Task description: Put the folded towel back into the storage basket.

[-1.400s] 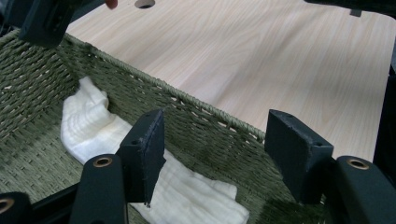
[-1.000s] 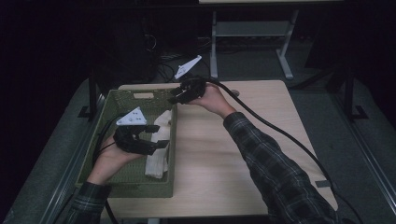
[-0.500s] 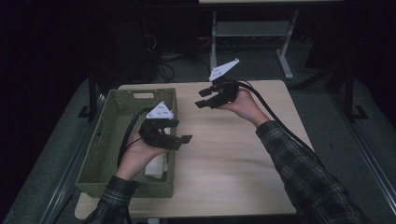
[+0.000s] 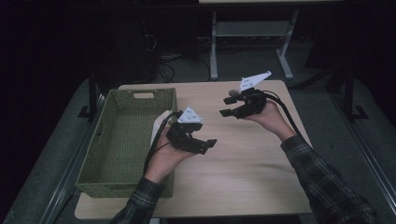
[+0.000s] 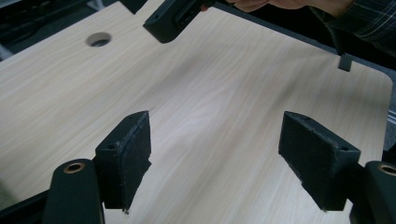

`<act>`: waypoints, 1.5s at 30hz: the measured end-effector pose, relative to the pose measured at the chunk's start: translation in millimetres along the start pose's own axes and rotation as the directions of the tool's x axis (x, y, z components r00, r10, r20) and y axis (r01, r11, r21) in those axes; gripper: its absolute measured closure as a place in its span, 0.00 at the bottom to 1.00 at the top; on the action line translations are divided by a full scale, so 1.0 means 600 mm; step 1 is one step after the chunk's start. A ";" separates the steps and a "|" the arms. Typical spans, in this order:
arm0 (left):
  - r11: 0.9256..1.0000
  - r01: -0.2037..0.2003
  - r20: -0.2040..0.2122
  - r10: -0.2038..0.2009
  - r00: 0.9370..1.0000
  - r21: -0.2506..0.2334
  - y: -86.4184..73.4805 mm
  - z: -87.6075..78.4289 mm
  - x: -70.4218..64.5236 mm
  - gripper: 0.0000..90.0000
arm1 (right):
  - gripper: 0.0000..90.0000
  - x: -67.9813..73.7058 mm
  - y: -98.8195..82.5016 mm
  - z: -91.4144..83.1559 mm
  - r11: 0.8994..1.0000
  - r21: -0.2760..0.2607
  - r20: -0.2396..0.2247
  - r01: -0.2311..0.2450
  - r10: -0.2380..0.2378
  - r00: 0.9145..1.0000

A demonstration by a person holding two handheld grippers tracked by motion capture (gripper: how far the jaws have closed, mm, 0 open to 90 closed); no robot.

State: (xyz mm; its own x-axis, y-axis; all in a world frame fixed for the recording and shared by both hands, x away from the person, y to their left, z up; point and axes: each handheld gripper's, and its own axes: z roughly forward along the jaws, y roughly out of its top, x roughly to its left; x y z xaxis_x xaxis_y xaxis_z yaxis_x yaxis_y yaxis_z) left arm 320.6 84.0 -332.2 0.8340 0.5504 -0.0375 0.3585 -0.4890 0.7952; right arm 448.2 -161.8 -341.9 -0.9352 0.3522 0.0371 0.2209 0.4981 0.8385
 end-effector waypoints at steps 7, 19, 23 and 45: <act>0.999 -0.044 0.042 0.044 0.998 0.008 -0.016 0.054 -0.036 0.28 | 0.44 0.003 -0.056 -0.014 0.999 0.017 0.011 -0.032 0.031 0.999; 0.996 -0.070 0.076 0.066 0.995 0.050 -0.076 0.123 -0.066 0.26 | 0.42 0.015 -0.153 -0.016 0.995 0.062 0.029 -0.073 0.071 0.997; 0.996 -0.063 0.077 0.057 0.995 0.070 -0.096 0.142 -0.065 0.26 | 0.42 0.019 -0.183 -0.017 0.994 0.067 0.038 -0.091 0.088 0.995; 0.977 -0.095 0.061 0.085 0.995 0.189 -0.149 0.187 -0.060 0.24 | 0.38 0.032 -0.277 -0.003 0.983 0.150 0.103 -0.107 0.092 0.990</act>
State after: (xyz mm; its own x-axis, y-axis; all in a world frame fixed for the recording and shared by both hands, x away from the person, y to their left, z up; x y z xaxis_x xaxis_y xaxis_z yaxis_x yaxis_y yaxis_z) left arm 305.7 32.0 -469.6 0.8854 0.4647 -0.0070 0.3506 -0.6580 0.6665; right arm 393.2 -239.2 -479.4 -0.8772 0.4767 0.0579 0.3590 0.5709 0.7384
